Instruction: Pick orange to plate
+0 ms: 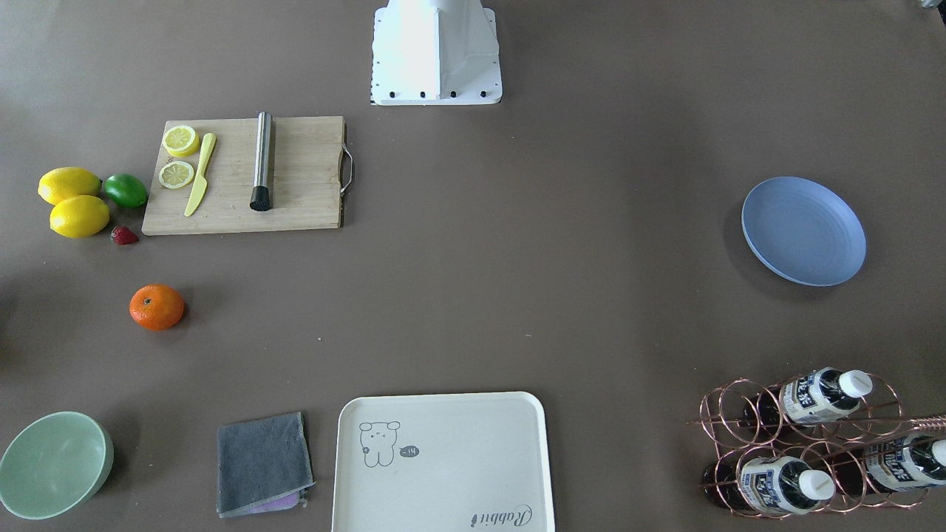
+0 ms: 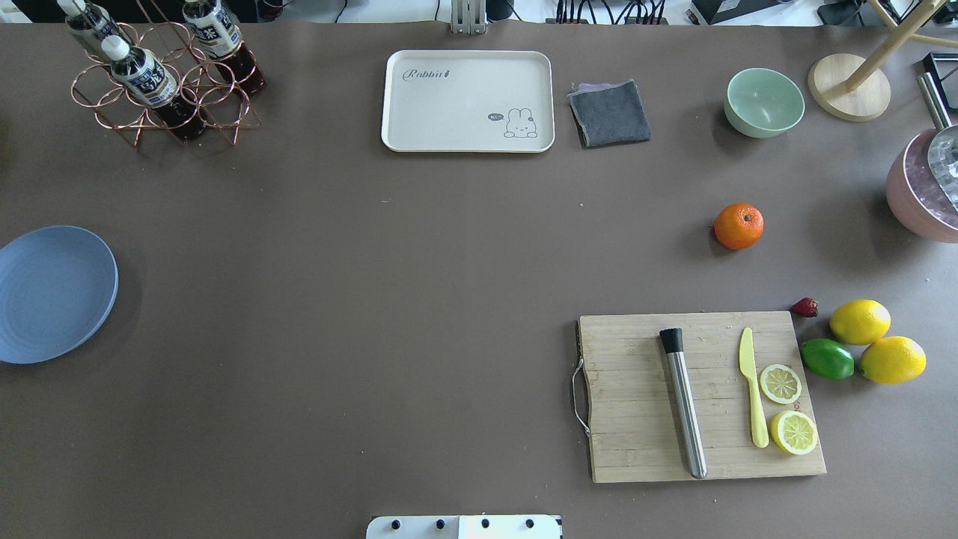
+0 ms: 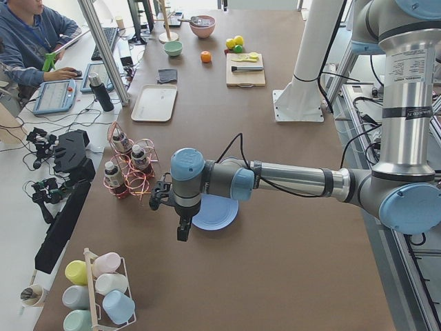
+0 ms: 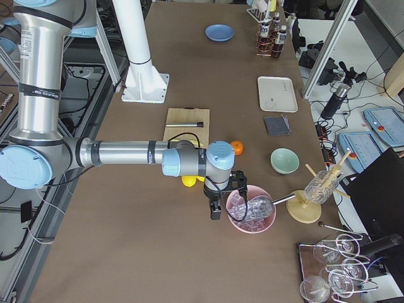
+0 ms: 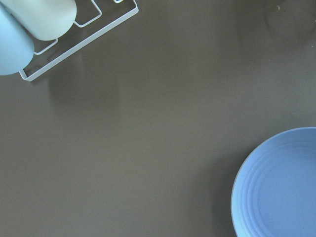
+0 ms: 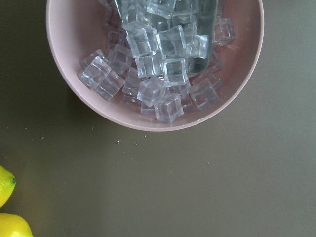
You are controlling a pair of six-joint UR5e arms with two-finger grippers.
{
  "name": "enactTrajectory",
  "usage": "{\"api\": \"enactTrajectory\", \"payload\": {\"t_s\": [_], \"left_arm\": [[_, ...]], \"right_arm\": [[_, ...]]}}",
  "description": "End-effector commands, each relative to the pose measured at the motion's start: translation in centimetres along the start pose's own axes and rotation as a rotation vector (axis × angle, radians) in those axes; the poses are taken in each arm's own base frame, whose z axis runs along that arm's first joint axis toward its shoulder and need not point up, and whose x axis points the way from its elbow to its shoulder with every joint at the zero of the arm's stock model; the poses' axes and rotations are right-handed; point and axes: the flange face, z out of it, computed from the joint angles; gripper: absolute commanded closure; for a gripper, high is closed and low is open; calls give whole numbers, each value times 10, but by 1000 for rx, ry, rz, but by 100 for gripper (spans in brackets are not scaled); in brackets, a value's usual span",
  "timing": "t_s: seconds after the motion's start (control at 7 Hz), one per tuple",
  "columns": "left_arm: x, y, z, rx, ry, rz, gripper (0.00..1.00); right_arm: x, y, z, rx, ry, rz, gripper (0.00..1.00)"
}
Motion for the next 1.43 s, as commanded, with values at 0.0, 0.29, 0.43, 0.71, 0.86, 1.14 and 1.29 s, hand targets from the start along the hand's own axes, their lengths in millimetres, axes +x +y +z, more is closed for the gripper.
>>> {"api": "enactTrajectory", "payload": {"t_s": [0.0,0.29,0.43,0.71,0.86,1.14,1.29], "left_arm": [[3,-7,-3,22,2,23,2],[9,-25,-9,76,4,71,2],[14,-30,-13,88,6,80,2],[21,-31,-21,173,7,152,2],[35,-39,-13,198,19,193,2],[70,-42,67,136,70,234,2],[58,-23,121,143,100,218,2]], "right_arm": [[-4,-3,-6,13,3,-11,0],[-6,-4,-9,36,3,-22,0],[-5,-4,-7,96,6,-64,0],[-11,-9,-15,128,6,-92,0],[-17,-16,-21,162,4,-115,0],[-41,-24,-34,200,-111,97,0],[-56,-28,-32,208,-129,124,1]]}}
